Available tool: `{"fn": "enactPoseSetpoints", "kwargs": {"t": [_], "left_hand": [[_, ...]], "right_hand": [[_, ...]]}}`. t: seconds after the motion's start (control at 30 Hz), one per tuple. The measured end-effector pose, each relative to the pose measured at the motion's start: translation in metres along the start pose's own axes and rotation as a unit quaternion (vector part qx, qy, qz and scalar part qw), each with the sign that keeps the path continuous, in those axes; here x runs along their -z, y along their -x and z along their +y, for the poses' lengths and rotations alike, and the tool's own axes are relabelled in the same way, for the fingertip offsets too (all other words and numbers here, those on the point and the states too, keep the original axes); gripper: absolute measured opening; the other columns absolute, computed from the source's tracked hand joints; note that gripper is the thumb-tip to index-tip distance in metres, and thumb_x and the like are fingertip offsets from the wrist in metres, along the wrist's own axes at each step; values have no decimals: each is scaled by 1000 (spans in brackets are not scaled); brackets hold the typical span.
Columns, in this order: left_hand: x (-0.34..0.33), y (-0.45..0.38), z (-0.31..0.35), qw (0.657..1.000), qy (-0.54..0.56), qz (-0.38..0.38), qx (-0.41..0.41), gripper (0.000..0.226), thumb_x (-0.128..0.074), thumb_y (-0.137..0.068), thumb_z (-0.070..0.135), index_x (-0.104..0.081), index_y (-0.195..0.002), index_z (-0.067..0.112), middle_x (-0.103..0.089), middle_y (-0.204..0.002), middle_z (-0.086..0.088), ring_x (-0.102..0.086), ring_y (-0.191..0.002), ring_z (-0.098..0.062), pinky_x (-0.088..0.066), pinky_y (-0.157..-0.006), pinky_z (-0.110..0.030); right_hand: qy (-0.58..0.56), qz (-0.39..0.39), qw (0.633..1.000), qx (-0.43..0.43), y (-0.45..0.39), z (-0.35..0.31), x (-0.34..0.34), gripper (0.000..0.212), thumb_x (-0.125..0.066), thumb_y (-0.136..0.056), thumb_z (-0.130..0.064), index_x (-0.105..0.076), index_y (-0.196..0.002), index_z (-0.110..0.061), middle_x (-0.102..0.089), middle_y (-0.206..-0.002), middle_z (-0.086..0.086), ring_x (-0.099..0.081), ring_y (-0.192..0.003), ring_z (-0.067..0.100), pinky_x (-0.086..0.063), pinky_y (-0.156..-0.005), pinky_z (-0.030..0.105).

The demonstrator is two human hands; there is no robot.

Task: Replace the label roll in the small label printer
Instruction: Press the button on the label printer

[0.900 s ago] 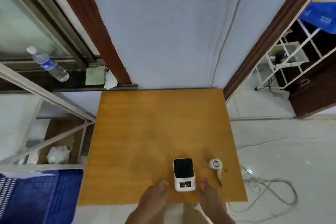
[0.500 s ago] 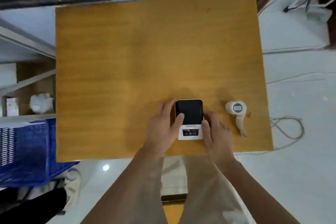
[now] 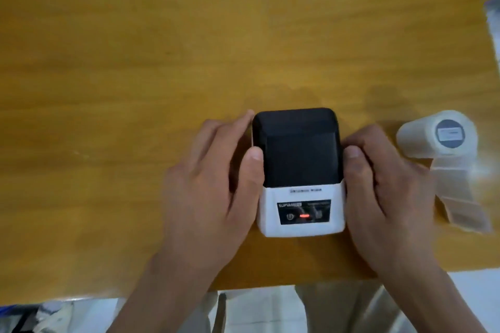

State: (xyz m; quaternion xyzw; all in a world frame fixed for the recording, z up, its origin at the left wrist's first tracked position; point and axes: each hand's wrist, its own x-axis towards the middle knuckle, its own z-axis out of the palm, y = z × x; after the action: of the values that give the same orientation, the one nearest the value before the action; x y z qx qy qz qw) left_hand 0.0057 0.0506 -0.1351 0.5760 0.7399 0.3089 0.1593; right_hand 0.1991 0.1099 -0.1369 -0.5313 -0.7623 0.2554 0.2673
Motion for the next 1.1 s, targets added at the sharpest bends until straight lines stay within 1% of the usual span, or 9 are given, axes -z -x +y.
{"fn": "enactPoseSetpoints", "kwargs": {"t": [0.17,0.33,0.43,0.6,0.73,0.83,0.9,1.0,1.1], "left_hand": [[-8,18,10,990,-127,46,-45,53,-28,-109,34,-63,-142,11,-70,-112,0,-62,-70,-20,-49,-51,-33],[-14,37,15,992,-92,85,-21,57,-26,-107,45,-63,-142,19,-72,-117,2,-67,-91,-25,-54,-71,-44],[-8,49,17,995,-72,65,1,50,-33,-106,51,-64,-135,25,-74,-120,1,-67,-104,-26,-52,-79,-42],[0,61,21,996,-20,78,27,40,-42,-105,48,-70,-124,27,-77,-119,1,-68,-107,-27,-55,-84,-42],[4,77,20,994,70,74,35,35,-49,-105,40,-72,-126,24,-76,-124,1,-70,-108,-23,-55,-91,-40],[5,80,15,986,142,73,43,31,-56,-103,35,-70,-128,24,-72,-116,6,-70,-106,-18,-58,-96,-42],[4,83,18,987,141,70,35,38,-58,-104,32,-61,-140,21,-67,-117,7,-66,-109,-15,-53,-96,-33],[0,82,18,990,116,70,28,51,-60,-103,35,-51,-152,22,-68,-135,4,-63,-120,-14,-45,-93,-27],[-2,75,11,990,129,53,19,54,-64,-101,39,-53,-152,26,-63,-148,7,-59,-133,-15,-48,-105,-35]], "right_hand": [[56,40,995,72,9,2,-2,31,-35,-106,-26,-54,-84,-14,-45,-53,-2,-48,-45,20,-40,-41,40],[89,59,989,104,17,10,-5,30,-33,-108,-33,-52,-92,-17,-46,-55,-7,-48,-48,11,-32,-44,31],[61,65,990,113,25,11,-4,31,-34,-111,-33,-50,-93,-13,-48,-61,-5,-51,-57,17,-26,-48,33],[52,54,995,67,34,4,-3,31,-37,-110,-31,-57,-105,-7,-68,-94,13,-62,-90,34,-44,-73,44],[-4,31,999,34,44,-7,4,28,-40,-108,-30,-60,-104,-10,-70,-100,9,-64,-99,31,-51,-84,46],[-12,29,999,40,48,-8,6,24,-44,-108,-26,-64,-109,-15,-66,-98,1,-65,-100,28,-48,-78,40],[-22,29,998,41,47,-7,6,27,-46,-108,-25,-68,-120,-15,-69,-103,1,-64,-100,21,-44,-77,35],[-43,16,998,43,43,-4,8,32,-50,-107,-22,-70,-130,-15,-73,-118,3,-59,-101,13,-45,-84,31],[-73,-1,996,44,40,0,8,34,-53,-105,-21,-71,-133,-18,-71,-113,-6,-61,-104,11,-46,-90,28]]}}
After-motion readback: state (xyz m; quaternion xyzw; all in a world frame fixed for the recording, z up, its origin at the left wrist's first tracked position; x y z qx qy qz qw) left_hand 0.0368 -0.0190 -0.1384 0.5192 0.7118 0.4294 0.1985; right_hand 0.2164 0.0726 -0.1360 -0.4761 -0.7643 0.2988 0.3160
